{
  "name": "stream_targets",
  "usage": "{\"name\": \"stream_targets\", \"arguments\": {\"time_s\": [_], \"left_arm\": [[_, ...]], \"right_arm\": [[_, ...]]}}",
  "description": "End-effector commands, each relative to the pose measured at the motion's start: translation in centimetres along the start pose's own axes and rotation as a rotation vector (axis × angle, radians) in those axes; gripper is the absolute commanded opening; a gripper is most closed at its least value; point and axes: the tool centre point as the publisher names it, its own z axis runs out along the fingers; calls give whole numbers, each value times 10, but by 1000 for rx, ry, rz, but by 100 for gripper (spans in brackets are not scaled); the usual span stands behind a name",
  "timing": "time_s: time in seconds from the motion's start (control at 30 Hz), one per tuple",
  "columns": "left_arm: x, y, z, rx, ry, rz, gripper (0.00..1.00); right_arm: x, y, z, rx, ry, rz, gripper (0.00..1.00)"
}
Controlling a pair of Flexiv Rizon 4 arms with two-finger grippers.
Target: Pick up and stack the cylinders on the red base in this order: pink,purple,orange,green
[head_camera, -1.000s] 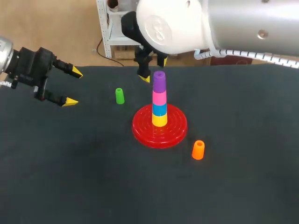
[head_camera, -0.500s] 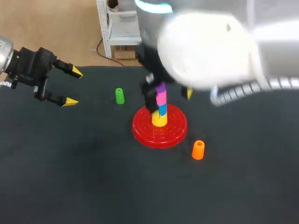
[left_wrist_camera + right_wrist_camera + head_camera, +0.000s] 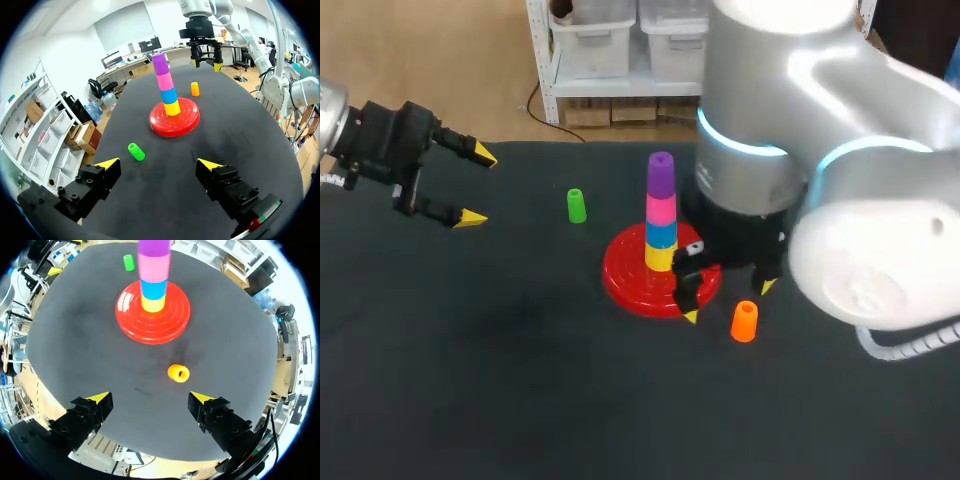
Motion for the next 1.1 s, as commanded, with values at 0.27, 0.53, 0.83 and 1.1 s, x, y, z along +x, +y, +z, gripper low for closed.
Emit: {"name": "stream_targets", "arguments": {"time_s": [0.27,0.53,0.83,1.1], "left_arm": [[1,-2,0,-5,-2,3,100],[1,-2,0,-5,-2,3,100],[1,-2,0,-5,-2,3,100],[1,-2,0,-5,-2,3,100]], "right_arm": [[-16,-35,35,-69,77,-27,100],[-22,-47,46,-65,135,-69,100],[-14,-41,55,-32,155,-67,72],[-2,-34,61,-15,142,-39,75]]}}
